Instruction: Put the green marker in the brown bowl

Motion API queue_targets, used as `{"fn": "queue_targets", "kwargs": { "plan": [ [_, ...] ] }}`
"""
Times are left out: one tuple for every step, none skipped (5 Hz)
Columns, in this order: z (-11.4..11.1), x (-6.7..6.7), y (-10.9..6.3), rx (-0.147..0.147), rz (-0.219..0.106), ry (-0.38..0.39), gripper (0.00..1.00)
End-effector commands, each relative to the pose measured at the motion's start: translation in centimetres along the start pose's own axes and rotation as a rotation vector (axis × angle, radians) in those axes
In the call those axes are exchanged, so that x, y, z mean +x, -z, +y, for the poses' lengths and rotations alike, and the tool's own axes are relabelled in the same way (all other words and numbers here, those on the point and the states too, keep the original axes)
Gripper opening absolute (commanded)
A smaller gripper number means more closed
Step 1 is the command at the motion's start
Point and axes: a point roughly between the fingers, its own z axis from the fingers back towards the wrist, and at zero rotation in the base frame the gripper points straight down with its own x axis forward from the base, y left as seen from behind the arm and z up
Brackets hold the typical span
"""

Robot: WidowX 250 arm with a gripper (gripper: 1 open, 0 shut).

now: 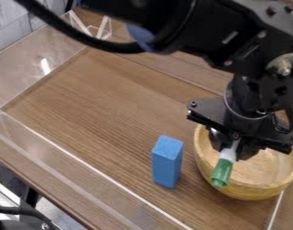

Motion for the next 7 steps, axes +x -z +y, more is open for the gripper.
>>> {"fn": "queue_targets", "kwargs": {
  "plan": [
    [-0.03, 0.9, -0.92, -0.033, -0.032, -0.028, 0.0],
    [0.06, 1.01, -0.97, -0.037, -0.027, -0.036, 0.0],
    [0.16, 1.14, -1.05, -0.041, -0.022, -0.042, 0.0],
    [0.26, 1.29, -1.17, -0.044, -0.018, -0.048, 0.0],
    [0.33, 1.5, -1.37, -0.048, -0.014, -0.054, 0.0],
    [0.37, 1.75, -1.66, -0.051, -0.012, -0.059, 0.0],
    [0.44, 1.88, -1.78, -0.053, -0.012, -0.065, 0.0]
  ]
}}
